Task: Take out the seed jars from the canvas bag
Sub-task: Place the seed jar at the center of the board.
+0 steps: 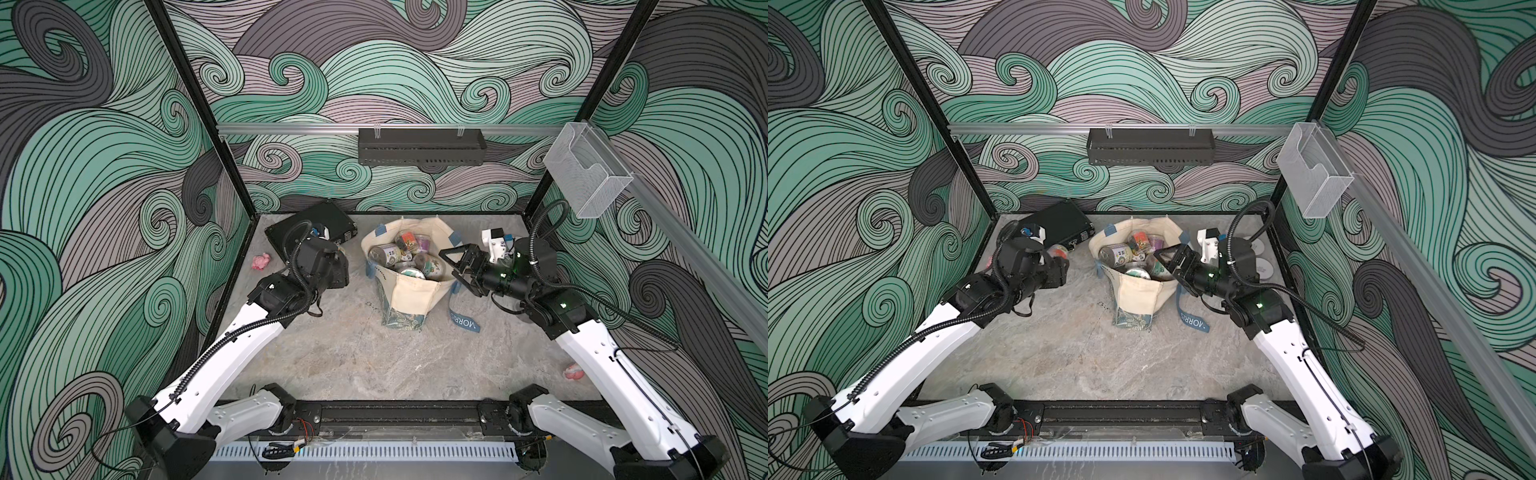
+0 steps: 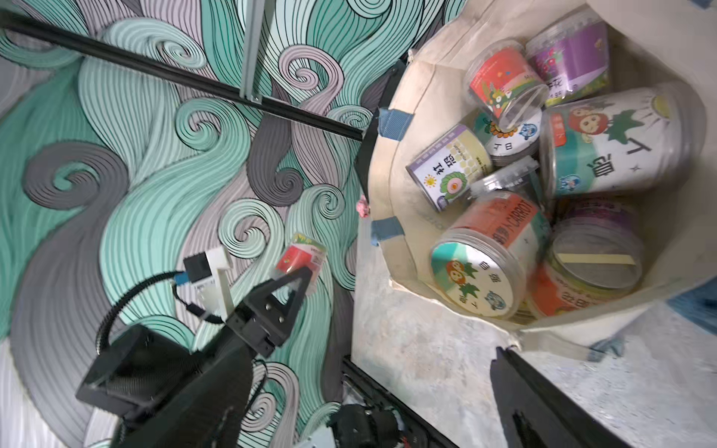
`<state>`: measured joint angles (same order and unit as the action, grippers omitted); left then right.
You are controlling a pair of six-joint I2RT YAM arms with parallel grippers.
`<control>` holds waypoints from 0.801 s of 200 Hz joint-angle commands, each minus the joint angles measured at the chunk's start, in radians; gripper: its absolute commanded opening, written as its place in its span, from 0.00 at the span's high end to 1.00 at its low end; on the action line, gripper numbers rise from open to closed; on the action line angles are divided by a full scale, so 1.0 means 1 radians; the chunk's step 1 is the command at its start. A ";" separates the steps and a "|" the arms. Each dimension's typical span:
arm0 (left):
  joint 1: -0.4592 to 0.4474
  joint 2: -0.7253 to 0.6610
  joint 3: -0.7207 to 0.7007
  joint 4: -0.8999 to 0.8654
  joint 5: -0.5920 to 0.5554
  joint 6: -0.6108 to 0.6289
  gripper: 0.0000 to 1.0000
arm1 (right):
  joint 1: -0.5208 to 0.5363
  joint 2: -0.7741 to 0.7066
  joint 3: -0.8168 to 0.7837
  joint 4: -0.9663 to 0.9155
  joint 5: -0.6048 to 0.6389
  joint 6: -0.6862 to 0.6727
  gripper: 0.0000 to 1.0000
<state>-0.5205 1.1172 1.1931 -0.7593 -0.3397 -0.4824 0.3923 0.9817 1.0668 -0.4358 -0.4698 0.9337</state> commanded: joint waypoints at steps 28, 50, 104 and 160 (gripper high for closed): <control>0.197 0.137 0.134 -0.291 0.024 0.002 0.44 | -0.007 -0.038 0.090 -0.250 0.069 -0.296 0.01; 0.276 0.226 0.168 -0.331 0.050 0.010 0.44 | -0.009 -0.036 0.121 -0.306 0.085 -0.363 0.01; 0.460 0.423 0.193 -0.339 0.152 0.023 0.44 | -0.010 -0.037 0.124 -0.362 0.090 -0.446 0.01; 0.602 0.624 0.247 -0.402 0.245 0.058 0.45 | -0.010 -0.023 0.117 -0.373 0.071 -0.480 0.01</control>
<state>0.0399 1.6855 1.4017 -1.0935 -0.1490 -0.4477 0.3866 0.9531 1.1805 -0.7895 -0.3931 0.4915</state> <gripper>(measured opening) 0.676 0.990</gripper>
